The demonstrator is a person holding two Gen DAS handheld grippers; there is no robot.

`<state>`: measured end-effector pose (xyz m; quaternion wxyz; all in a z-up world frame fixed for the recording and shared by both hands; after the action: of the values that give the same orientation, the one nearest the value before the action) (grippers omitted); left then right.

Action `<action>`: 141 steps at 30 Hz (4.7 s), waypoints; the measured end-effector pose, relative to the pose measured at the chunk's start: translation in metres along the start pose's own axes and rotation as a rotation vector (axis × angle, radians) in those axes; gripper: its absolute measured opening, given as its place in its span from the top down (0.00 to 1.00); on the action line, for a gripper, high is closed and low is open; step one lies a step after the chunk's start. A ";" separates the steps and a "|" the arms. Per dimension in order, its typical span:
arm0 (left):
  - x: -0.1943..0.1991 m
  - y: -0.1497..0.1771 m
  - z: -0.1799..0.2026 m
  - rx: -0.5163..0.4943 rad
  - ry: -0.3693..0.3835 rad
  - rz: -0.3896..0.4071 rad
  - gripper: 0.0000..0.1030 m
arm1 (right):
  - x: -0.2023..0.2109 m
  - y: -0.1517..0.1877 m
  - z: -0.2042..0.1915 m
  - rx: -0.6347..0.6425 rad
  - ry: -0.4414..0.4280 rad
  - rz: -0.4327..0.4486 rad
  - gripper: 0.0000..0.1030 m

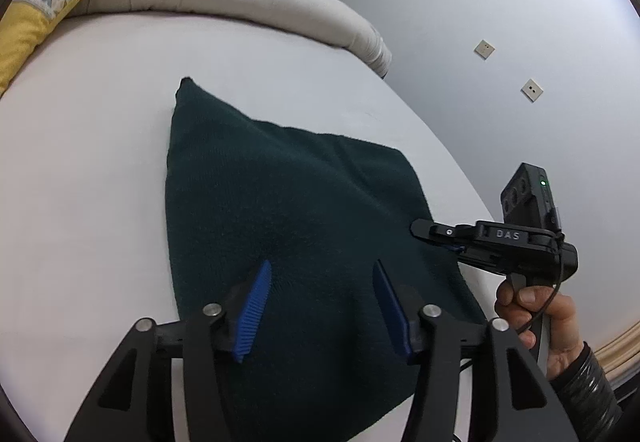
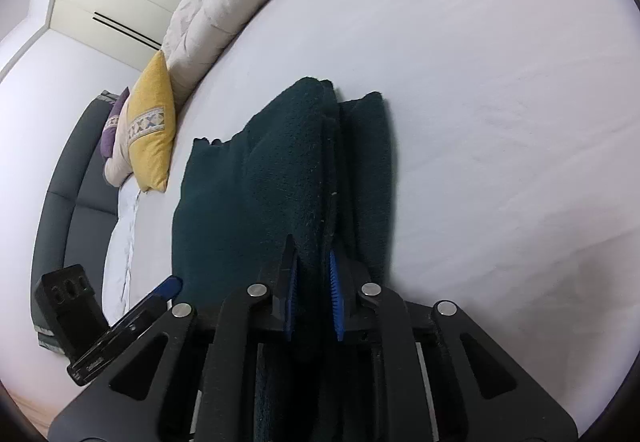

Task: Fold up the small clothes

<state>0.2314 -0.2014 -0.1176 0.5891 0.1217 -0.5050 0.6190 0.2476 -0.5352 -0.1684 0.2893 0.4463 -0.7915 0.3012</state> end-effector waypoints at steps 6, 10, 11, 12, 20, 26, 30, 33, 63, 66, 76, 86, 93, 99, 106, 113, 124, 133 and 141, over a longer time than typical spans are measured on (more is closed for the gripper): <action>-0.010 0.002 0.005 -0.020 -0.023 -0.018 0.40 | -0.009 0.003 -0.003 -0.077 -0.182 -0.049 0.85; -0.011 0.001 0.007 -0.021 -0.026 -0.018 0.40 | -0.017 0.002 -0.010 -0.055 -0.155 -0.040 0.85; -0.012 0.001 0.007 -0.021 -0.028 -0.018 0.40 | -0.021 0.002 -0.011 -0.037 -0.087 -0.044 0.88; -0.012 0.001 0.008 -0.020 -0.029 -0.018 0.40 | -0.024 0.002 -0.010 -0.038 -0.062 -0.039 0.89; -0.010 -0.006 0.024 -0.057 -0.024 -0.002 0.40 | 0.010 -0.005 -0.004 -0.045 -0.074 0.027 0.91; -0.030 -0.006 0.022 -0.080 -0.053 -0.018 0.40 | 0.005 0.005 0.034 -0.067 -0.066 0.008 0.89; -0.036 -0.005 0.017 -0.099 -0.051 -0.027 0.40 | 0.009 0.012 0.047 -0.118 -0.159 0.038 0.82; -0.025 -0.007 0.016 -0.088 -0.057 -0.016 0.42 | 0.042 0.015 0.036 -0.085 -0.046 0.107 0.79; -0.021 -0.060 0.015 -0.144 -0.179 0.028 0.53 | 0.070 0.075 -0.030 0.150 -0.161 0.007 0.78; -0.057 -0.061 0.011 -0.187 -0.252 -0.084 0.52 | 0.033 0.053 -0.041 0.149 -0.149 -0.054 0.69; -0.070 -0.063 -0.002 -0.151 -0.232 -0.096 0.50 | 0.036 0.031 -0.012 0.038 -0.124 -0.005 0.73; -0.072 -0.060 -0.001 -0.184 -0.267 -0.088 0.49 | -0.005 -0.040 -0.013 -0.027 -0.096 -0.074 0.72; -0.078 -0.057 0.004 -0.194 -0.279 -0.086 0.48 | 0.006 -0.052 0.012 -0.073 -0.090 0.035 0.81; -0.077 -0.054 0.004 -0.198 -0.285 -0.083 0.48 | 0.045 -0.034 0.008 -0.050 -0.071 0.131 0.75; -0.075 -0.048 0.005 -0.208 -0.306 -0.071 0.48 | 0.038 0.048 -0.025 0.113 -0.201 -0.095 0.74; -0.075 -0.045 0.007 -0.224 -0.322 -0.061 0.48 | 0.047 0.101 0.012 0.086 -0.173 -0.129 0.75; -0.068 -0.041 0.010 -0.239 -0.341 -0.033 0.48 | 0.088 0.145 0.022 0.165 -0.003 -0.085 0.75; 0.027 -0.013 -0.016 -0.063 -0.264 0.086 0.33 | 0.149 0.133 0.023 0.108 0.080 0.137 0.30; 0.009 -0.006 -0.053 0.159 -0.043 -0.063 0.30 | 0.118 0.070 0.019 0.030 -0.053 0.070 0.30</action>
<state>0.2574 -0.1569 -0.1327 0.5859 0.1970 -0.4626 0.6355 0.1309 -0.5827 -0.1102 0.2507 0.4304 -0.8093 0.3113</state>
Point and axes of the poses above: each gripper's, at about its wrist camera, not at the fingertips, and x roughly against the way its jaws point, z to its right, y to its underside, the point moved 4 cm from there along -x, roughly the way its jaws point, and after that the axes turned 8 degrees about -z, right-handed, at the moved point
